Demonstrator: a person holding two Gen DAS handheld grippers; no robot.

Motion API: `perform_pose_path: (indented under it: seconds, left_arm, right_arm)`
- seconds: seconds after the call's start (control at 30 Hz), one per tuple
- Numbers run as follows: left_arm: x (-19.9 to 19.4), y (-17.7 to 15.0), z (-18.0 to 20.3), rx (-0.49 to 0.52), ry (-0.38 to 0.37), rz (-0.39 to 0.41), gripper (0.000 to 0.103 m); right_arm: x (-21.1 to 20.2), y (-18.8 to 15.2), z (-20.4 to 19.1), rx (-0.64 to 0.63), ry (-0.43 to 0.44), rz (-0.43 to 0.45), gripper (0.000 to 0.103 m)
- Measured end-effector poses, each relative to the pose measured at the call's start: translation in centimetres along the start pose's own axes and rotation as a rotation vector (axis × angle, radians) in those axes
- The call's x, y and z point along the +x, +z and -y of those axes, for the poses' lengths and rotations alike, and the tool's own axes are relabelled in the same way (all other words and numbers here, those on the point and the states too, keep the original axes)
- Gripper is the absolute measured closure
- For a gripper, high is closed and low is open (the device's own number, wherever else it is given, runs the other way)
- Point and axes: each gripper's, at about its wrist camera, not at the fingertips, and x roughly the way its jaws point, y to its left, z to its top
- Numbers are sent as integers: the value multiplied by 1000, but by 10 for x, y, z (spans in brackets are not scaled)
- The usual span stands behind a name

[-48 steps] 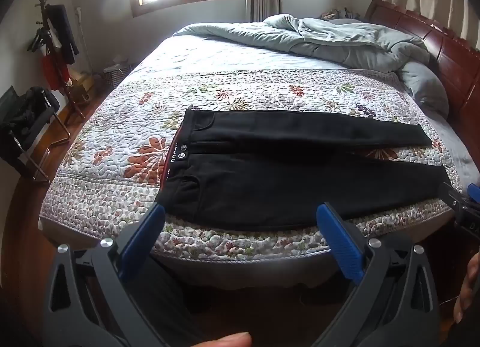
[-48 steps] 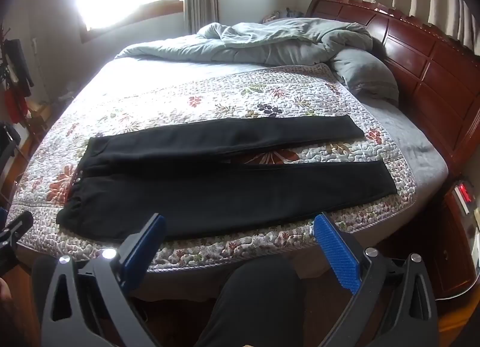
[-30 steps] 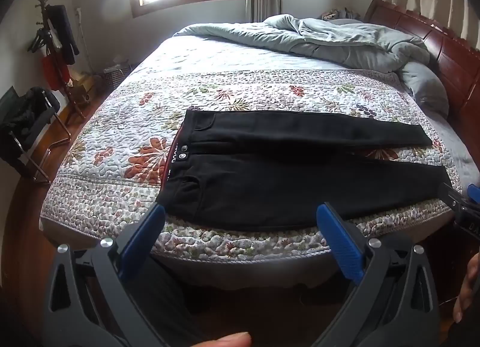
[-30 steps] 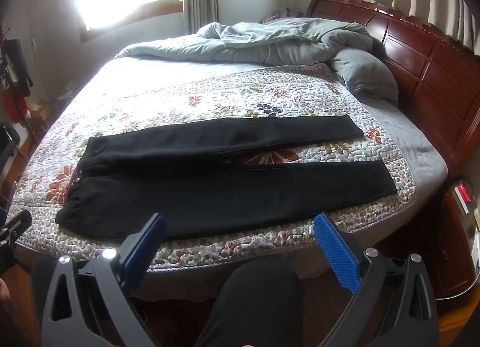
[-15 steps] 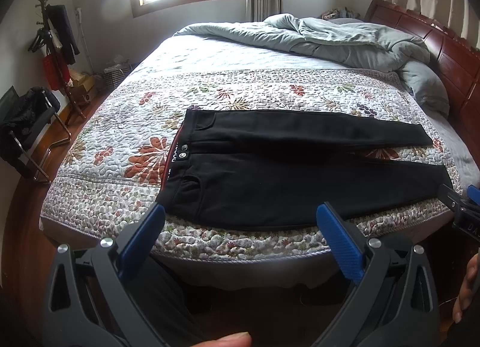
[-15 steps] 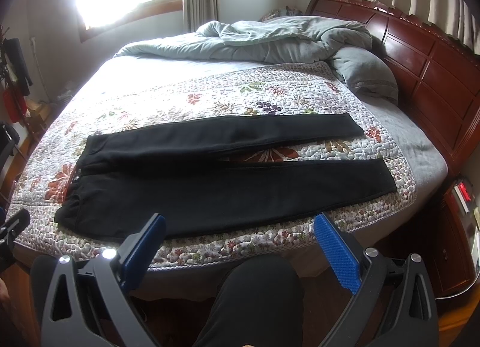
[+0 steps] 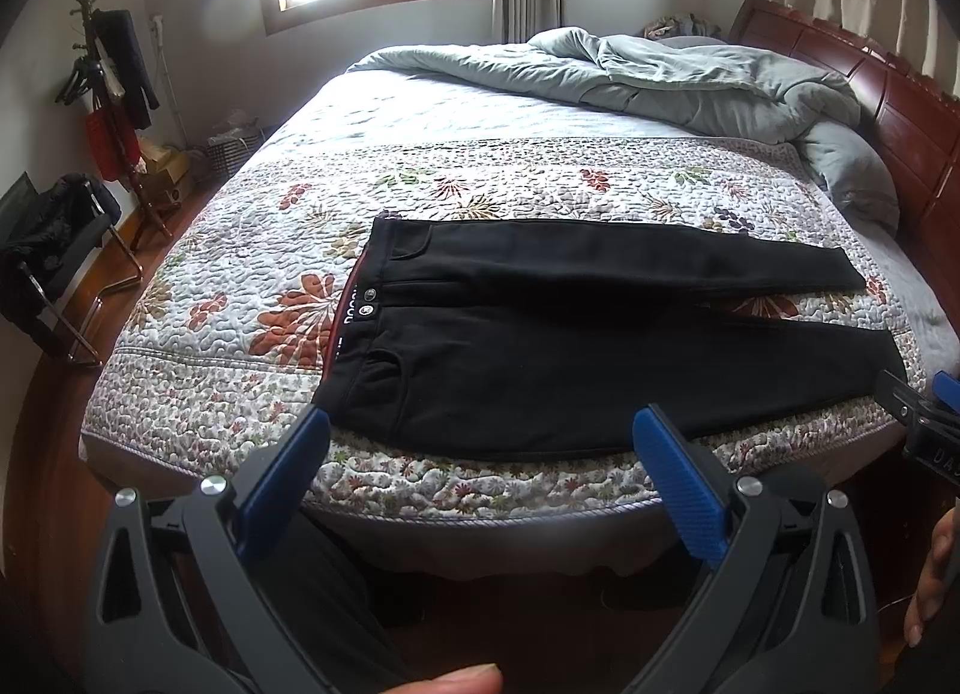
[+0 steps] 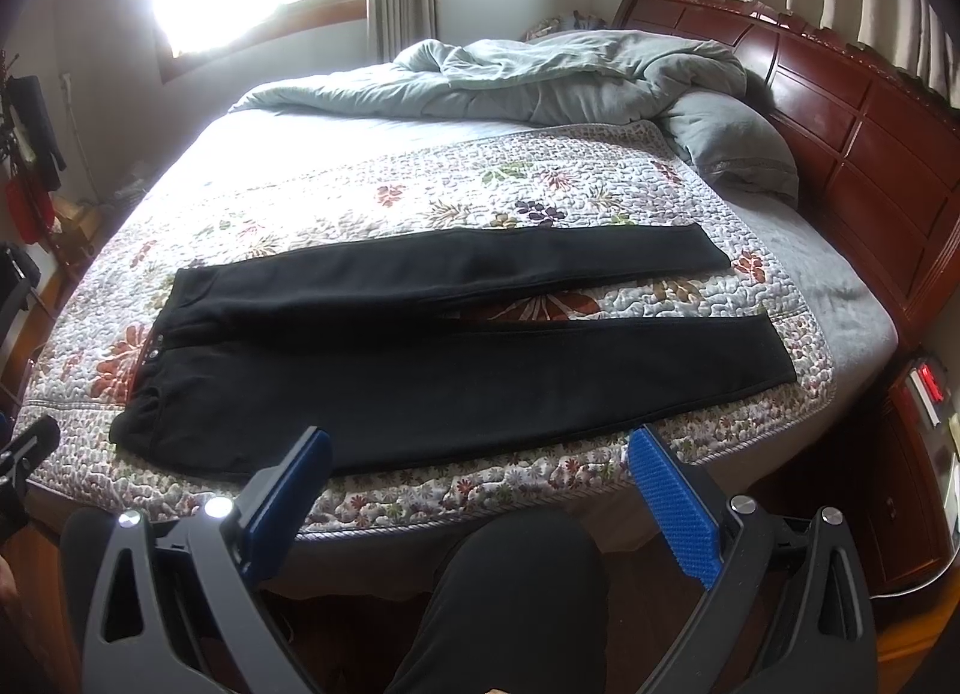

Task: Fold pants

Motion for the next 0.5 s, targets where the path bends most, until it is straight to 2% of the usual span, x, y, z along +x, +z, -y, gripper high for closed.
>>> perform_pose_path:
  seconds: [0.5]
  left_arm:
    - [-1,0,0,-1,0,2,3]
  right_arm:
    - [0,-1,0,1,0,-1,4]
